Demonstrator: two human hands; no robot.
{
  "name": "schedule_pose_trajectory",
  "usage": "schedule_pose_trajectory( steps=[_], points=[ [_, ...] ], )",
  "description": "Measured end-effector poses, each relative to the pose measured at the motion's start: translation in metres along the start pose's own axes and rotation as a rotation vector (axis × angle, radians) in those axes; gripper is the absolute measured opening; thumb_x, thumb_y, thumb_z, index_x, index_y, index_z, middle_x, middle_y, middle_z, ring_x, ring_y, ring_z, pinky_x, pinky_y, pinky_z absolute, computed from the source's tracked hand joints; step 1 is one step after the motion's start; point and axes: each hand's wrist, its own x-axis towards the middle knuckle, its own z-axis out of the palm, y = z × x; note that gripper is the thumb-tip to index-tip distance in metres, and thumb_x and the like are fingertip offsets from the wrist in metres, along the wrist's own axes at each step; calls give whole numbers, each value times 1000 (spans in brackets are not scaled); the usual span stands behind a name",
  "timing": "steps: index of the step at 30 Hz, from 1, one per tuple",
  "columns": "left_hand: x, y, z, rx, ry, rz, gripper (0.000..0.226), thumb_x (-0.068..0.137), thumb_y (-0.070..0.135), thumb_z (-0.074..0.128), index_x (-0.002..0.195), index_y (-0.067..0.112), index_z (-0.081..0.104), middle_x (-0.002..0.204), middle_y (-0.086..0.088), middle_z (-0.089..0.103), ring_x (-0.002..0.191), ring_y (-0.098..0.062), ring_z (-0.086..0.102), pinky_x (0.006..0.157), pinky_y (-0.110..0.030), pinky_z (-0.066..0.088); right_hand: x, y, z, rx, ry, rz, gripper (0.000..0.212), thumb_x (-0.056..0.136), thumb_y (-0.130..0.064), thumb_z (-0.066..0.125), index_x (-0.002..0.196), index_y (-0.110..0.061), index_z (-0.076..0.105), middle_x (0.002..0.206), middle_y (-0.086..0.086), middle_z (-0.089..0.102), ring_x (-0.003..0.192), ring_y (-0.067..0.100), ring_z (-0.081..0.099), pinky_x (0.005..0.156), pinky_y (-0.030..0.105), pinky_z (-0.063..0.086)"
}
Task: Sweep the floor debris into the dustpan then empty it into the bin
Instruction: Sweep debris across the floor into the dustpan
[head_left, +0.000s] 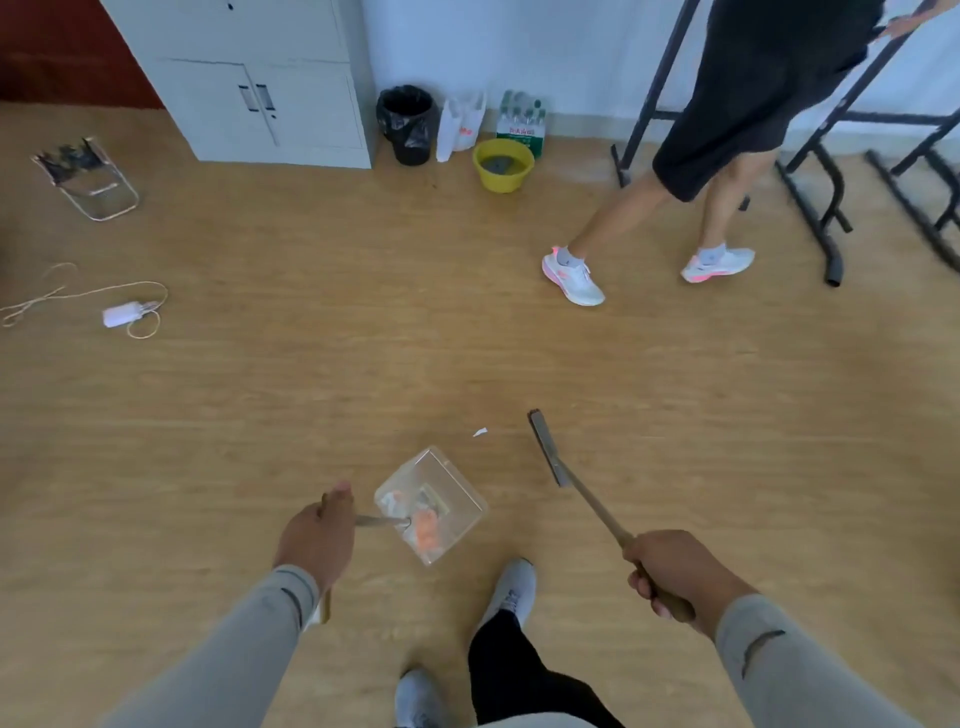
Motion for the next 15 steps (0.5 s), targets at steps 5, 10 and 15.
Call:
schedule_pose_trajectory(
  steps=[5,10,15],
  points=[
    [36,30,9,42,-3,-80,80,100,68,39,117,-6,65,95,-33,70,73,-44,63,72,-51,51,39,-57,-9,-128,8,-34,19,96,-12,53,99,3,64,54,12,57,35,18,36,36,19,29],
    [63,29,-6,94,6,-94,62,100,69,38,85,15,65,61,-9,62,50,-25,49,58,-38,42,70,-107,-2,-266,5,-79,21,95,-9,51,100,7,64,54,14,56,31,18,34,34,20,28],
    [98,25,-18,138,31,-82,64,97,74,38,77,21,66,49,0,58,47,-25,49,55,-36,42,97,-142,26,-414,-15,-114,25,92,-7,48,99,7,66,54,13,62,34,21,41,40,23,35]
  ],
)
